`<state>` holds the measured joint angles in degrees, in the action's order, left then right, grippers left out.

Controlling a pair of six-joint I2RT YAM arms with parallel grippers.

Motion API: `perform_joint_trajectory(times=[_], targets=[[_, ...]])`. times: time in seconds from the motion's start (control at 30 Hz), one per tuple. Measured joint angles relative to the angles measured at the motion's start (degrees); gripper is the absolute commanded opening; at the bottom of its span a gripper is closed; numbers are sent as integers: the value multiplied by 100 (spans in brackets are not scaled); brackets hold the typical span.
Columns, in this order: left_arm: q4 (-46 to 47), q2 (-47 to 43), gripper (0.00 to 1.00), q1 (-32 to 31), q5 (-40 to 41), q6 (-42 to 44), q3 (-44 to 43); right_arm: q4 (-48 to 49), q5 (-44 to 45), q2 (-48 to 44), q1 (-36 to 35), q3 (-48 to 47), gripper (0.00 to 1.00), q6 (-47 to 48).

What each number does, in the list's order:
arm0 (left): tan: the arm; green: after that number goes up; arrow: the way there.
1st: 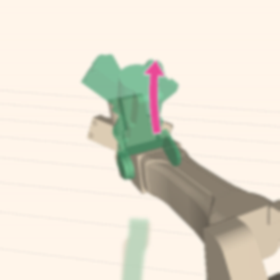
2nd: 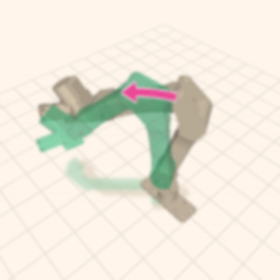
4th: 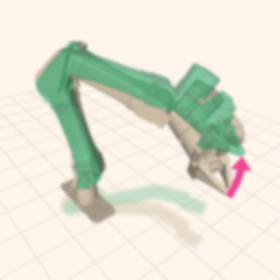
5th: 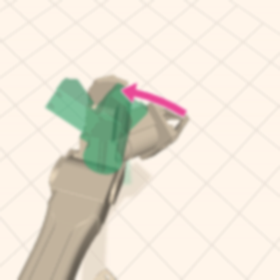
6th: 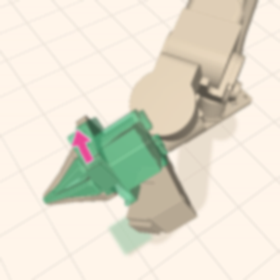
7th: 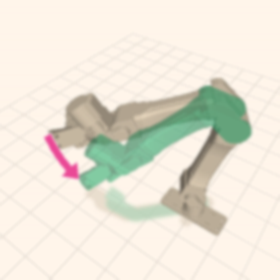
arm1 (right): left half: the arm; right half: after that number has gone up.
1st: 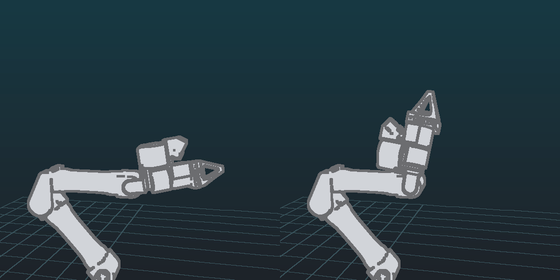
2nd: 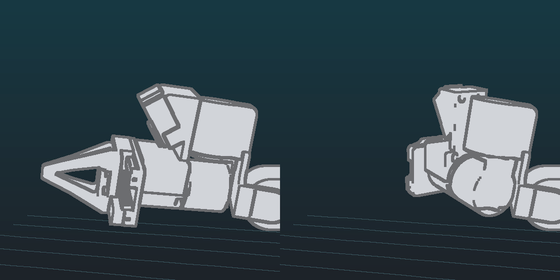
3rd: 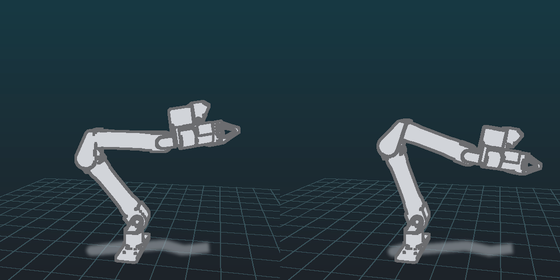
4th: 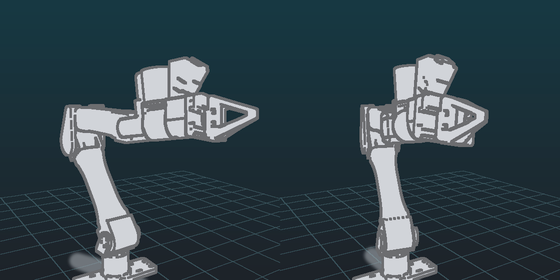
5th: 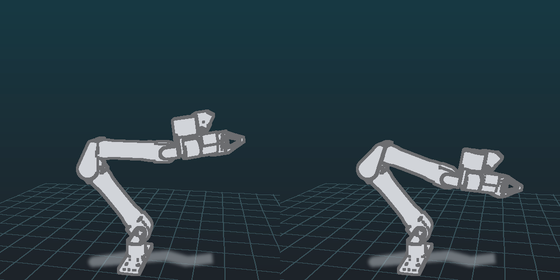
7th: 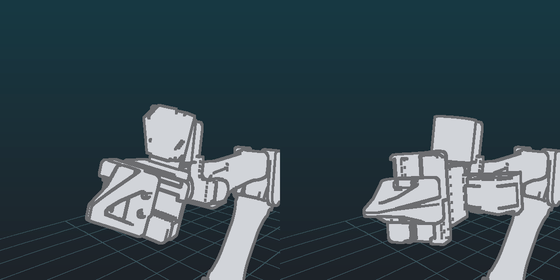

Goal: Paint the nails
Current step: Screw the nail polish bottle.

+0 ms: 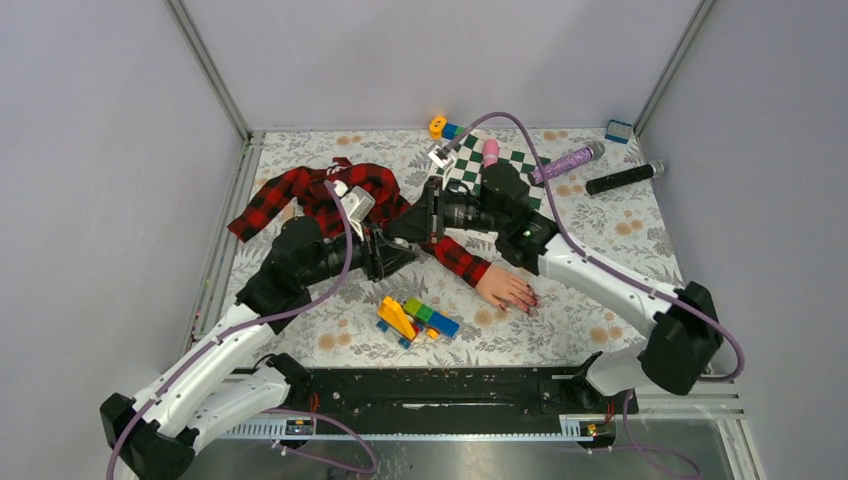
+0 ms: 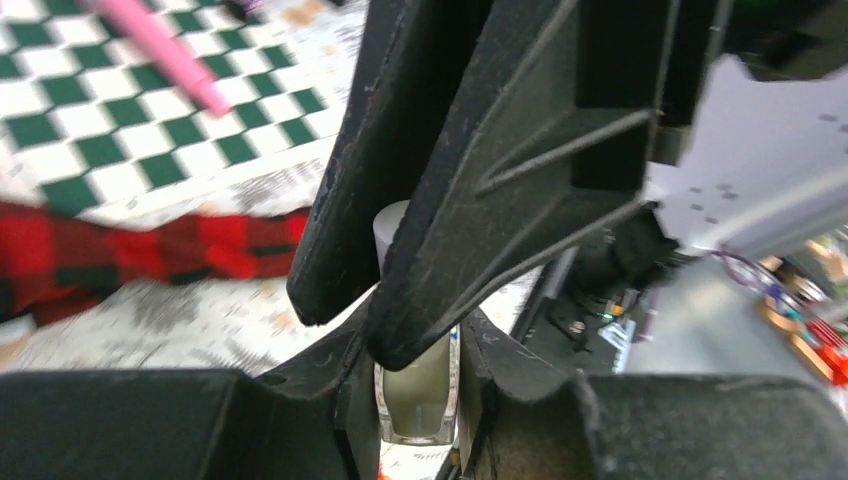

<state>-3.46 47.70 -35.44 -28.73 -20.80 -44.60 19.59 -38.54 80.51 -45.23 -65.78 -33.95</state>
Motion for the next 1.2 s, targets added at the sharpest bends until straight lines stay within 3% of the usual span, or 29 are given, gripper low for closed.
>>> perform_joint_trajectory(times=[0.3, 0.57, 0.83, 1.2], targets=[[-1104, 2, 0, 35, 1794, 181, 2, -1252, 1541, 938, -391, -859, 0, -291], [-1283, 74, 0, 37, 2535, 321, 2, -1980, 2485, 1368, -643, -1504, 0, -514], [-1176, 153, 0, 37, 2629, 525, 2, -2256, 2758, 1414, -691, -1681, 49, -603], [-354, 190, 0, -26, 2245, 1097, -7, -2815, 2251, 721, -214, -1860, 65, -232]])
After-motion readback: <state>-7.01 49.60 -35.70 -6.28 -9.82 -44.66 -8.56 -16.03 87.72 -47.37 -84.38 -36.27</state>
